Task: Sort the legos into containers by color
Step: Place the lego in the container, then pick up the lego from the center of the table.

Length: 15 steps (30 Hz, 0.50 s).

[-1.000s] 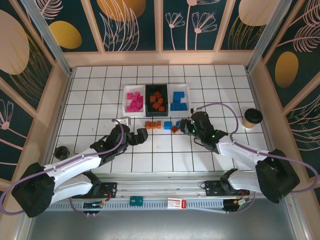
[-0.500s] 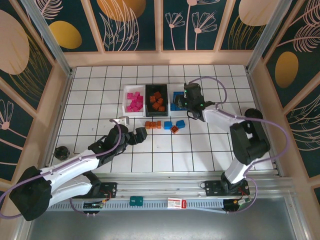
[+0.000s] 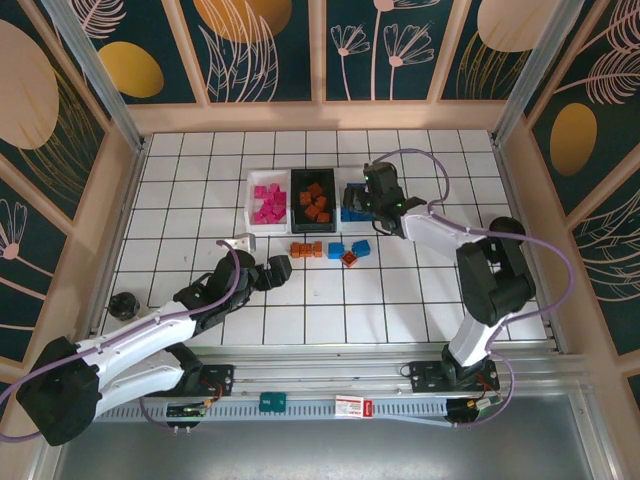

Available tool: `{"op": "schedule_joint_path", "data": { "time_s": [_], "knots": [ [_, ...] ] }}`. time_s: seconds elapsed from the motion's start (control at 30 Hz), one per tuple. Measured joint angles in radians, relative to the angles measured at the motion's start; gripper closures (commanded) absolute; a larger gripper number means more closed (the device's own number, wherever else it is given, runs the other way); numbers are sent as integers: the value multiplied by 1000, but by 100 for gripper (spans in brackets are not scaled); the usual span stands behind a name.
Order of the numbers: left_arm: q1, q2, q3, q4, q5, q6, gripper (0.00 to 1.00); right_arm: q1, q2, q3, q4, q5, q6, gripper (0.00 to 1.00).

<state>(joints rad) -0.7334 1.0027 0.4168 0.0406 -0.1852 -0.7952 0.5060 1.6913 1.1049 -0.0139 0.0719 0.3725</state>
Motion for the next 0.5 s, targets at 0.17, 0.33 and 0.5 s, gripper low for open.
{"op": "schedule_joint_path", "data": {
  "time_s": [0.17,0.33,0.5],
  "knots": [
    [0,38,16,-1,-11,11,9,57,-174,-109,32,6,11,42],
    [0,217,108,9,-37,59,25,119,-260,-214,64,6,37,42],
    [10,395,202,47,-32,110,26,128,-286,-307,74,6,63,42]
  ]
}}
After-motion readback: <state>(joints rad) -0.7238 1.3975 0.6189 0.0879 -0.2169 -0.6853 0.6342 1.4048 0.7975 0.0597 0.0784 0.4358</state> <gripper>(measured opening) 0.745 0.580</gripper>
